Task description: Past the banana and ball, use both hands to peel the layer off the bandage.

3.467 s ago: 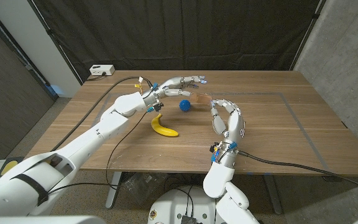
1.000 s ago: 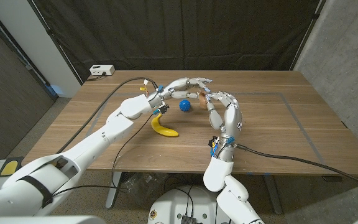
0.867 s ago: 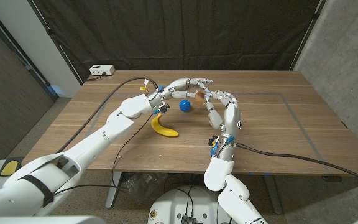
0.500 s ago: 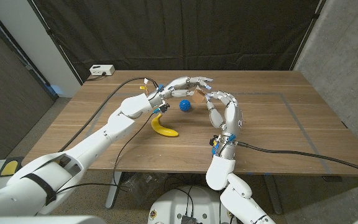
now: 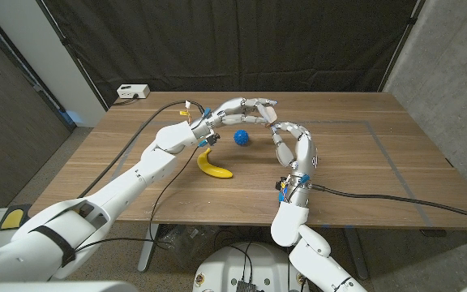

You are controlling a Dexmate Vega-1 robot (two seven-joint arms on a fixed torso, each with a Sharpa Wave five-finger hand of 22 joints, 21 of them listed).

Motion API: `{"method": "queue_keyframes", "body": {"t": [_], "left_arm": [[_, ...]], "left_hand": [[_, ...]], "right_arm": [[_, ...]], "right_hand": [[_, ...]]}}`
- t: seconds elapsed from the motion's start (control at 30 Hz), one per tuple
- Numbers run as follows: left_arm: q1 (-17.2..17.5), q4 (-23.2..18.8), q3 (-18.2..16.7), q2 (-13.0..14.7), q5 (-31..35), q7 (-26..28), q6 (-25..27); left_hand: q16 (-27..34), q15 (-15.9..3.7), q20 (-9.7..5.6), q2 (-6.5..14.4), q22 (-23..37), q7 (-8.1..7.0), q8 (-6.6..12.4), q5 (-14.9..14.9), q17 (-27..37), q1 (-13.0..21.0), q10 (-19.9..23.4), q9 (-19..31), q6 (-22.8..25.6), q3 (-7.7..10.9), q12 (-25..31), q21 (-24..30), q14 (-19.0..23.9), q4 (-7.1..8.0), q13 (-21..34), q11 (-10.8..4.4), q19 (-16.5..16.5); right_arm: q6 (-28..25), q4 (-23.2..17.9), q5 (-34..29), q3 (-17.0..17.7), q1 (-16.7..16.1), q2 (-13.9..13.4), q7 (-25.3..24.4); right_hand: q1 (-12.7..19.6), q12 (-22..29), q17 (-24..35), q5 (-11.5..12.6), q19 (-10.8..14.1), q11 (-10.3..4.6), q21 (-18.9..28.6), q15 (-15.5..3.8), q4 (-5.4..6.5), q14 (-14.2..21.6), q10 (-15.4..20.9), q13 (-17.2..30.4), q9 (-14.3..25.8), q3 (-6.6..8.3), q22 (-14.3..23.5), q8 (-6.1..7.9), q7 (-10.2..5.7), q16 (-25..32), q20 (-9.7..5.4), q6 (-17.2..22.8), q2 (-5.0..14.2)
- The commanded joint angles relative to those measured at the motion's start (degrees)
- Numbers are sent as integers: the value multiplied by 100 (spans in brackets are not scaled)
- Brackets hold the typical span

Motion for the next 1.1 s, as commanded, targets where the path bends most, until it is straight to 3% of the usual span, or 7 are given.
{"method": "queue_keyframes", "body": {"t": [0.03, 0.13, 0.43, 0.6, 0.63, 0.8, 1.1], "left_arm": [[-63, 70, 16, 2, -281, -410, 218], [-87, 93, 21, 2, -305, -494, 256], [-85, 28, 2, 21, -255, -530, 229], [-37, -23, -31, 12, -190, -404, 191], [-22, -51, -40, 19, -152, -351, 184], [116, -173, -116, -14, -167, -90, 192], [318, -398, -212, -59, -75, 385, 171]], "left_hand": [[-82, 49, 37, -49, 19, 292, -285, -90, 15, -202, -100, -10, -384, -54, -22, 6, -19, 78, -7, 89, -57], [-140, 110, 73, -128, 21, 352, -450, -111, 22, -360, -289, 1, -630, -148, -93, -43, -118, 138, -1, 191, -190], [-164, 144, 101, -119, 24, 369, -450, -104, 29, -384, -351, 20, -530, -158, -113, -56, -160, 144, 5, 238, -230], [-164, 157, 105, -38, 26, 219, -396, -96, 34, -285, -284, 29, -312, -92, -85, -40, -147, 96, 9, 161, -198], [-148, 123, 99, 43, 27, 130, -351, -100, 33, -158, -193, 31, -134, -13, -52, -19, -98, 33, 11, 120, -152], [-122, 79, 96, 69, 27, 37, -424, -135, 34, -104, -85, 26, -214, 21, -16, 5, -12, -4, 14, 69, -101], [-62, -28, 57, -44, 29, 59, -482, -166, 34, -251, 128, 24, -193, -84, 58, 78, 194, 39, 20, 62, 76]], "right_arm": [[445, 53, 473, 47, -18, 47, 0], [760, 53, 791, 20, 3, 7, 0], [1931, 79, 2002, -4, 60, -111, 354], [1983, 87, 1996, 62, 14, -77, 444], [1973, 82, 1991, 72, 2, -78, 472], [1952, 61, 2030, 94, -25, -168, 730], [1857, 0, 1882, 127, -48, -256, 889]], "right_hand": [[29, -4, 29, 24, -55, -2, 40, -972, -6, -32, -21, 11, 23, -41, 16, 1, -150, -9, -399, 212, 34], [32, -7, 31, 24, -68, -2, 48, -971, -6, -36, -23, 14, 32, -49, 15, 0, -152, -10, -407, 206, 35], [36, -16, 34, 26, -100, -4, 68, -973, -3, -59, -31, 21, 50, -74, 13, -2, -152, -17, -415, 204, 36], [44, -28, 39, 29, -140, -5, 80, -970, -2, -76, -49, 27, 66, -90, 12, -6, -156, -21, -425, 191, 42], [45, -30, 40, 30, -144, -5, 85, -970, 0, -78, -52, 28, 65, -93, 12, -10, -148, -21, -426, 189, 46], [57, -37, 45, 32, -157, -5, 104, -972, -2, -89, -59, 33, 69, -107, 10, -14, -149, -22, -419, 188, 52], [45, -46, 46, 32, -200, -6, 121, -962, 10, -132, -66, 40, 80, -139, 9, -22, -156, -36, -424, 177, 47]]}}
